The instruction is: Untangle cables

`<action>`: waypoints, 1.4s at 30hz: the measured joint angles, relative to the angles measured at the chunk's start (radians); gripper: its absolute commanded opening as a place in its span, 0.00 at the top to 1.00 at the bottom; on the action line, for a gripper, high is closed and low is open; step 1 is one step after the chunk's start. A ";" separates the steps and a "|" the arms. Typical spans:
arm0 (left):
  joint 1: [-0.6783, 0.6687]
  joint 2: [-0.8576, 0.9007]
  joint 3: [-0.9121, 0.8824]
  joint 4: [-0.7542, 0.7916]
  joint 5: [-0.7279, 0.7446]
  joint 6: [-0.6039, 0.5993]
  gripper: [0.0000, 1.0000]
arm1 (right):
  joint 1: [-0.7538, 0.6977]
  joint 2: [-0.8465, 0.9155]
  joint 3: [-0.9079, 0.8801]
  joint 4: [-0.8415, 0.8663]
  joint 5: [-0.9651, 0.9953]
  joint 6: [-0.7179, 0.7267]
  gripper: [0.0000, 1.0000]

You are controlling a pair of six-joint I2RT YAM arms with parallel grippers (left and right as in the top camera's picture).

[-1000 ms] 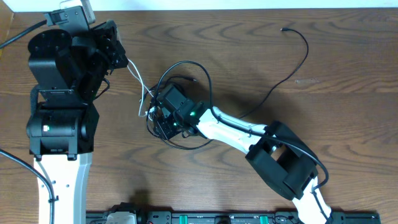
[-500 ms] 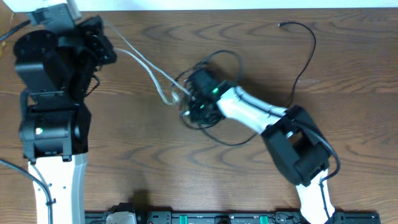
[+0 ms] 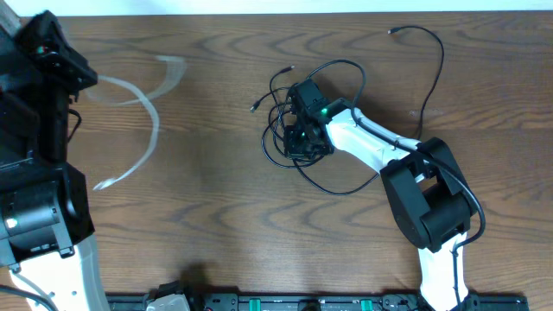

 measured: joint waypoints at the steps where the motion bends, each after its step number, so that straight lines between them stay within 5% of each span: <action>1: 0.008 0.001 0.003 0.006 -0.010 0.000 0.93 | -0.002 -0.001 -0.002 0.000 -0.002 0.000 0.99; 16: 0.074 -0.002 0.069 -0.037 0.043 0.004 0.93 | -0.041 -0.010 -0.018 -0.005 -0.058 -0.090 0.96; 21: 0.032 0.032 0.069 -0.138 0.169 0.004 0.93 | -0.070 -0.072 -0.018 -0.101 -0.081 -0.185 0.71; 26: -0.054 0.072 0.069 -0.328 0.232 0.004 0.93 | -0.124 -0.316 0.002 -0.165 -0.122 -0.273 0.47; 33: -0.236 0.163 0.070 -0.568 0.344 0.090 0.93 | -0.152 -0.607 0.037 -0.111 -0.253 -0.428 0.29; 42: -0.267 0.217 0.070 -0.669 0.616 0.207 0.93 | -0.084 -0.492 0.036 0.088 -0.542 -0.542 0.20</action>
